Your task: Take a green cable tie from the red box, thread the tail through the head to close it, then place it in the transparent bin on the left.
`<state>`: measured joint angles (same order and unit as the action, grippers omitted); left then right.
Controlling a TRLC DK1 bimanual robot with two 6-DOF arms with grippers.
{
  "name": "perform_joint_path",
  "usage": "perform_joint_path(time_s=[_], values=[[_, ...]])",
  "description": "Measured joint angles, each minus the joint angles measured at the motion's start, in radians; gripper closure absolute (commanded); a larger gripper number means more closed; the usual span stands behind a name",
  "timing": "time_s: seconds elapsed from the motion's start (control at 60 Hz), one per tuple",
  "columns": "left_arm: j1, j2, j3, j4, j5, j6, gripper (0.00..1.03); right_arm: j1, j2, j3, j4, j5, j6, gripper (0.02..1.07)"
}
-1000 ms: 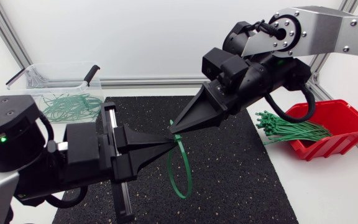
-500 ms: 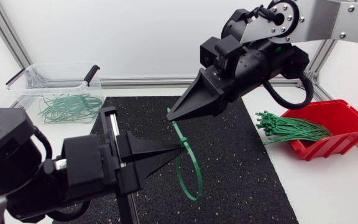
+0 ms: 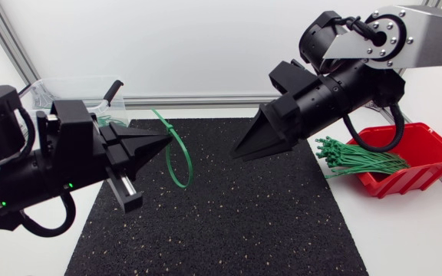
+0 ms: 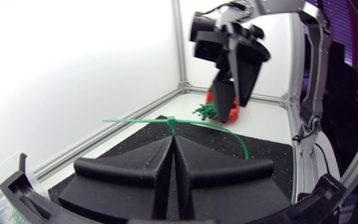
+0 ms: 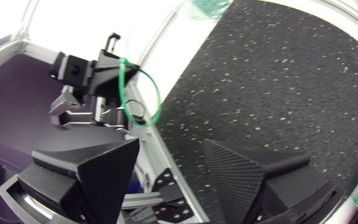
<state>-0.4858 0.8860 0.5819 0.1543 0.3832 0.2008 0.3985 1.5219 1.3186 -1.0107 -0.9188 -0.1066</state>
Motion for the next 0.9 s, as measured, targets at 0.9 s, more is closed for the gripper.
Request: perform_joint_path(time_s=[0.9], values=[[0.679, 0.711, 0.879, -0.239, -0.366, -0.130, 0.90, -0.040, -0.296, -0.261, 0.245, 0.472, 0.032, 0.07]])
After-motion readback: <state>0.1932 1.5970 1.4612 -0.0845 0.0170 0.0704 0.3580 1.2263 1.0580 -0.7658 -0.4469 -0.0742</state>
